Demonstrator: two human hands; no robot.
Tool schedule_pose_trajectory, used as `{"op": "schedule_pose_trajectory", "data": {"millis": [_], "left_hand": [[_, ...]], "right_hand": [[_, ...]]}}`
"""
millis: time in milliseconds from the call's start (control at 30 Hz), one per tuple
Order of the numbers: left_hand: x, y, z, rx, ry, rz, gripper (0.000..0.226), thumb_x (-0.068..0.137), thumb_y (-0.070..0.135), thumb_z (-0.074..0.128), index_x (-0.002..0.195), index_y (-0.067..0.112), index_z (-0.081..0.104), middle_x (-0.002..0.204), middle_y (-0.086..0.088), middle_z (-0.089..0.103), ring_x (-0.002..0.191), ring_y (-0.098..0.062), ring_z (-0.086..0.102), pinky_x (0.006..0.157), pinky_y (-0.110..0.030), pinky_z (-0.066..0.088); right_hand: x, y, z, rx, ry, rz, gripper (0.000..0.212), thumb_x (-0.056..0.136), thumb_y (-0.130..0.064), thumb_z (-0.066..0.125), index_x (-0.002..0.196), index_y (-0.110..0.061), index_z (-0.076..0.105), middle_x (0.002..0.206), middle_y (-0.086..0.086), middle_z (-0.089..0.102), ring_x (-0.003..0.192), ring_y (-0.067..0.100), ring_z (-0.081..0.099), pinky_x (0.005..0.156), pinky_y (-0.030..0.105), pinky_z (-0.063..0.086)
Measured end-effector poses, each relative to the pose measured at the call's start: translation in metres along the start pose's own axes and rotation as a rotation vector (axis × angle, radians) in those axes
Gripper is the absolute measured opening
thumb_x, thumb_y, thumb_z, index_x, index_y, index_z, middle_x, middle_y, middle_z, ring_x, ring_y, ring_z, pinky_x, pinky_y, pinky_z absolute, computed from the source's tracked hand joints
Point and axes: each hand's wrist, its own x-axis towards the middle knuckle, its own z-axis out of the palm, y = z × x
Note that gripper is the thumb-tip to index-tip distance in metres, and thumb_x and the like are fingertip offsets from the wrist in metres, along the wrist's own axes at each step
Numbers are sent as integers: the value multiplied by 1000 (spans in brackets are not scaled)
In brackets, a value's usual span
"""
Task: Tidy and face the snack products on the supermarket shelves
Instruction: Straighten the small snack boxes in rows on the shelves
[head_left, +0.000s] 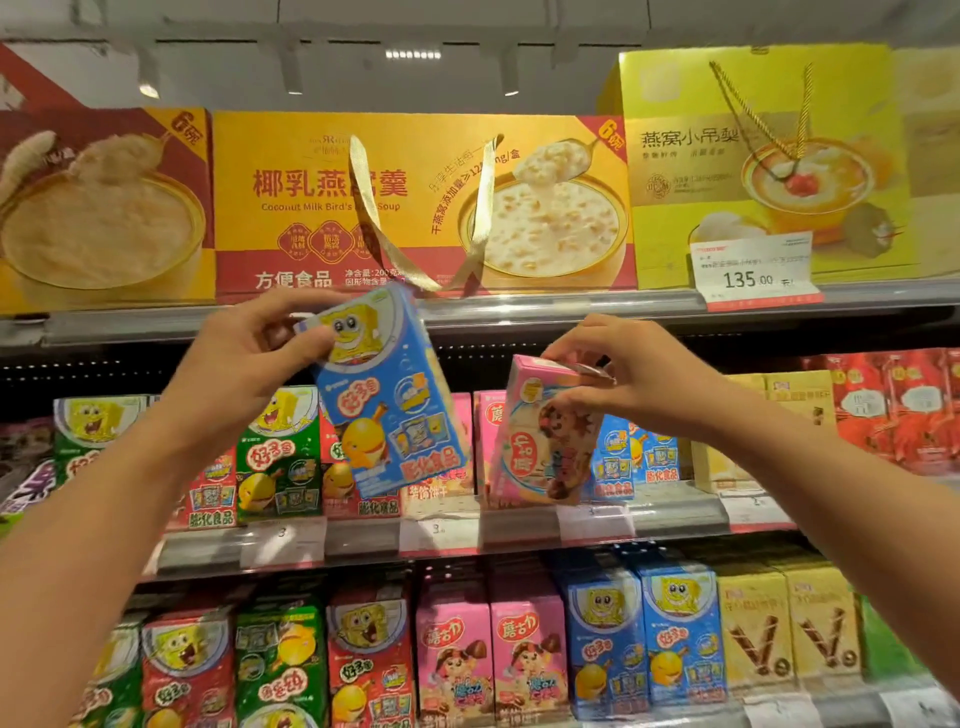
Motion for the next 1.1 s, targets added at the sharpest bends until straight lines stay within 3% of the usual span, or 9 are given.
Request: {"op": "schedule_pose_trajectory", "data": {"millis": [133,233,433,567,800,933,1033,1100], "left_hand": [[-29,-13,-18,102,40,-54,26,89,23,68,111,34,73,102,6,75,96,-10,71,74,-21,58],[-51,-21,-27,274,28,-68,24,90,24,68,112,34,72,116,8,68,109,-7,66,75,-26,59],[-83,-21,-27,342,-61,-55,27,88,23,66,114,25,71,114,3,61,110,-3,61,75,-11,53],[-96,-20,-24,381,-76,-59,28,87,29,64,115,25,71,114,14,60,113,-6,59,79,-19,56],[-97,-22,-21,397,-55,-40,28,90,25,65,117,25,71,115,13,59,113,-5,59,78,-13,55],[-94,-23,-19,361,-31,-65,30,88,30,65,117,26,71,114,15,59,112,-5,61,73,-16,57],[-90,-24,-14,339,-40,-80,31,87,32,65,117,25,71,113,16,59,111,-4,62,73,-19,59],[-86,-24,-7,326,-44,-91,32,86,32,65,117,23,71,113,14,60,110,-3,63,73,-22,61]], "right_hand": [[22,-21,25,-17,45,-35,41,83,-38,80,118,-18,71,106,1,66,97,19,61,83,38,50],[41,-35,41,-52,59,-50,40,83,-39,81,115,-16,71,103,0,67,95,20,61,82,38,49],[67,-50,71,-142,10,-55,31,83,-37,81,107,-23,67,104,-4,58,94,21,57,79,40,50],[75,-53,86,-225,-10,-51,31,80,-36,81,106,-27,66,104,-6,57,93,22,57,73,39,49],[81,-49,105,-285,-58,-38,33,80,-37,81,109,-29,67,106,-6,57,95,22,58,68,33,42],[83,-42,109,-285,-77,28,47,80,-41,81,119,-30,59,107,-2,62,101,23,58,75,39,52],[85,-36,110,-243,-83,85,26,88,-45,70,109,-32,62,104,0,60,102,24,57,75,38,51],[85,-36,111,-266,-166,85,27,94,-48,62,113,-30,67,111,0,65,114,23,53,84,44,53]]}}
